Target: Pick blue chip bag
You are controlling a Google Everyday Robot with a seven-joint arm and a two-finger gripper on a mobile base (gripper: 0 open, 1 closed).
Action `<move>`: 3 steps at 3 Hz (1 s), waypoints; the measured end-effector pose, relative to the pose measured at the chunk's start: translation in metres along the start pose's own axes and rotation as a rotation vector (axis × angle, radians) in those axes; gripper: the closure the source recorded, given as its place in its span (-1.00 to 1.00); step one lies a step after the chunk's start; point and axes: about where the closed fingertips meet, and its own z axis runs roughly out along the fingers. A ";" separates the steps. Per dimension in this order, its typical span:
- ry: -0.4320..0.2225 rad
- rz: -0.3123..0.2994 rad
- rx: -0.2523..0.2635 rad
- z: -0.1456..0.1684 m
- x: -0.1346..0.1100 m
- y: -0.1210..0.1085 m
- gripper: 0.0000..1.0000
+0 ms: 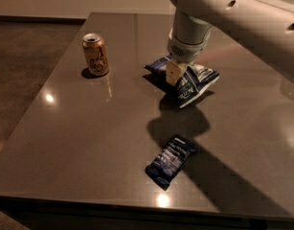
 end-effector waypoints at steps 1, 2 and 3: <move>-0.031 -0.056 0.024 -0.028 -0.009 0.003 0.93; -0.061 -0.121 0.060 -0.058 -0.019 0.006 1.00; -0.123 -0.200 0.077 -0.097 -0.035 0.004 1.00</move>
Offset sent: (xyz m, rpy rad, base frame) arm -0.0200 0.0293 0.0966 -0.0544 -0.1462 0.1877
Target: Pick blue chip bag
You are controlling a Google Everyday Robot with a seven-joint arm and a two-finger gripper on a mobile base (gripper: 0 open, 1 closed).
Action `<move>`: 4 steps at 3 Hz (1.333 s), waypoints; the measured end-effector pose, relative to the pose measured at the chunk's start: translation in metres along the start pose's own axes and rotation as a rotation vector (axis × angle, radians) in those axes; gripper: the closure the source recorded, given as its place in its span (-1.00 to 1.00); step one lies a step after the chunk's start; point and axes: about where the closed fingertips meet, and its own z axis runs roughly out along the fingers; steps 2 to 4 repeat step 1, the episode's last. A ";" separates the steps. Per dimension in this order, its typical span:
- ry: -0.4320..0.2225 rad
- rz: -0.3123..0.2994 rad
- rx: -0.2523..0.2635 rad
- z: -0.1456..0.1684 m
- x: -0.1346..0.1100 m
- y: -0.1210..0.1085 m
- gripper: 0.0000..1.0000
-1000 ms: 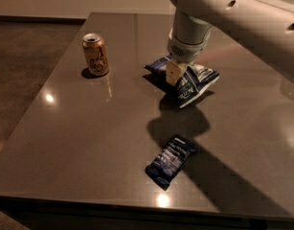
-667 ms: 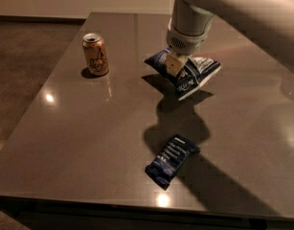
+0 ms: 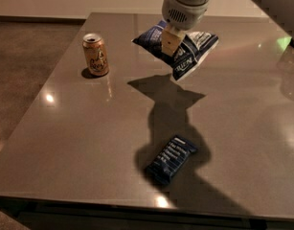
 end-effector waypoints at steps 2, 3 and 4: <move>0.000 0.000 0.000 0.000 0.000 0.000 1.00; 0.000 0.000 0.000 0.000 0.000 0.000 1.00; 0.000 0.000 0.000 0.000 0.000 0.000 1.00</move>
Offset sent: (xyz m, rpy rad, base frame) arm 0.0000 0.0000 0.0000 0.0000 0.0000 0.0000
